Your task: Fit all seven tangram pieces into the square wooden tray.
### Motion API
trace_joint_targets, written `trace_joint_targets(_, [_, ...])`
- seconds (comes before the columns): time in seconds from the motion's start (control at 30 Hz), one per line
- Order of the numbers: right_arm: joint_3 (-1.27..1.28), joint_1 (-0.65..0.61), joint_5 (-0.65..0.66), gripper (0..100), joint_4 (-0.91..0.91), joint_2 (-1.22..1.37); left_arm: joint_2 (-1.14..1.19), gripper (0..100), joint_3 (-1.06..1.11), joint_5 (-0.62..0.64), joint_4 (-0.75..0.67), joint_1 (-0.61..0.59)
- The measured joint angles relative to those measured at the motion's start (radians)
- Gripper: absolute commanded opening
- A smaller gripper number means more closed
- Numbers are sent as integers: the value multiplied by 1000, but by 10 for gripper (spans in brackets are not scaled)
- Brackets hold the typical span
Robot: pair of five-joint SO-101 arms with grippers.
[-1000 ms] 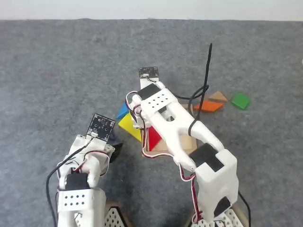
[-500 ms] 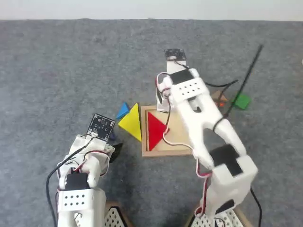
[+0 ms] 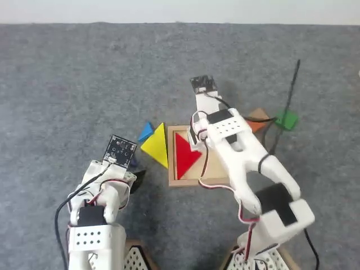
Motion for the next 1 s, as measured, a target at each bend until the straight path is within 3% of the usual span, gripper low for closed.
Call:
trace_joint_targets(0.53, [-83,-107,0,378,72,68,0,335,0,0,0,0])
trace_joint_targets(0.83, [-71,57,12,378,256,-354,0,335,0,0,0,0])
trace_joint_targets(1.0, [158,149,80,378,267,-624,0,335,0,0,0,21])
